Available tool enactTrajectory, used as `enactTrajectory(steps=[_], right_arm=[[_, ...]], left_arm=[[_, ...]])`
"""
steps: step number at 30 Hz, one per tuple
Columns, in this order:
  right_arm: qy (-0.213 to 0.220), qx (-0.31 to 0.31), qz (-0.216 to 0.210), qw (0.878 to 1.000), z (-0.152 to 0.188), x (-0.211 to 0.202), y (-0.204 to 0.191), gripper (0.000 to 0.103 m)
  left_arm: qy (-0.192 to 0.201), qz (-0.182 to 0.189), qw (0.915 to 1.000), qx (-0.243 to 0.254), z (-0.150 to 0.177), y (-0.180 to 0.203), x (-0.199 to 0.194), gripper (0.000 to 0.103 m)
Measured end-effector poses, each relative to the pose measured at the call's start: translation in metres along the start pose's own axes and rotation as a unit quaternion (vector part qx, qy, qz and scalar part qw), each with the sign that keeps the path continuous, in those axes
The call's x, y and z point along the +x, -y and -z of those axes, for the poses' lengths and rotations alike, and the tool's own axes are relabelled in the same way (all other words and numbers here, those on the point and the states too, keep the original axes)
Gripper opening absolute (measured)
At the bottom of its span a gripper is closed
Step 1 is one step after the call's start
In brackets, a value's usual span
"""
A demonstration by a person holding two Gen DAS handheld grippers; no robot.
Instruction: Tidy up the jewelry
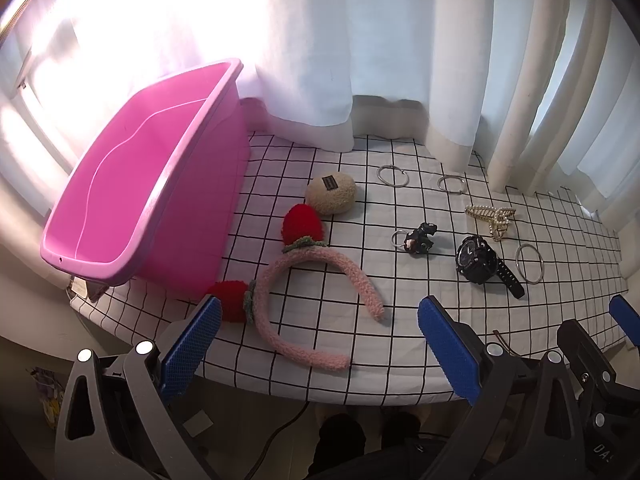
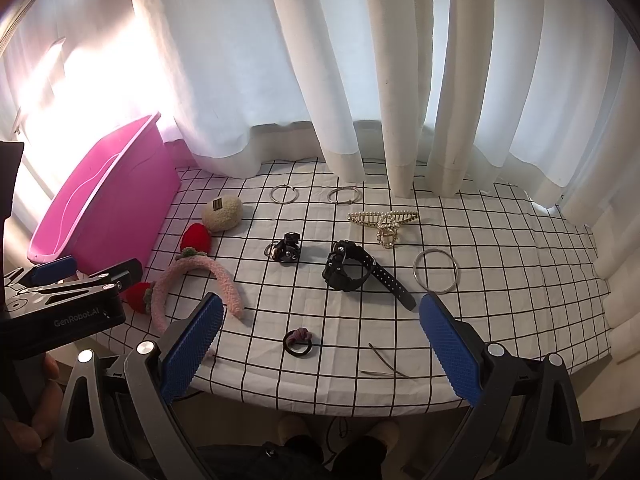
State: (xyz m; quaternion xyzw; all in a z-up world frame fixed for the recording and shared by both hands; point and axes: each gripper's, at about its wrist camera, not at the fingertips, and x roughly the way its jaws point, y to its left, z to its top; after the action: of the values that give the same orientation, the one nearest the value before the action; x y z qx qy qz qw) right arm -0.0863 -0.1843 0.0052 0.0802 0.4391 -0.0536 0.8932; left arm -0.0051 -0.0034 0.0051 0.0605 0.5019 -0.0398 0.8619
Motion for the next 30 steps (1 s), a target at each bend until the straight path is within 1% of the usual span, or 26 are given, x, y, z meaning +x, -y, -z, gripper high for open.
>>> enactTrajectory(steps=[30], right_arm=[[0.001, 0.001, -0.002, 1.0, -0.0009, -0.001, -0.0014, 0.094]], left_arm=[[0.0, 0.0, 1.0, 0.0, 0.0006, -0.0024, -0.001, 0.097]])
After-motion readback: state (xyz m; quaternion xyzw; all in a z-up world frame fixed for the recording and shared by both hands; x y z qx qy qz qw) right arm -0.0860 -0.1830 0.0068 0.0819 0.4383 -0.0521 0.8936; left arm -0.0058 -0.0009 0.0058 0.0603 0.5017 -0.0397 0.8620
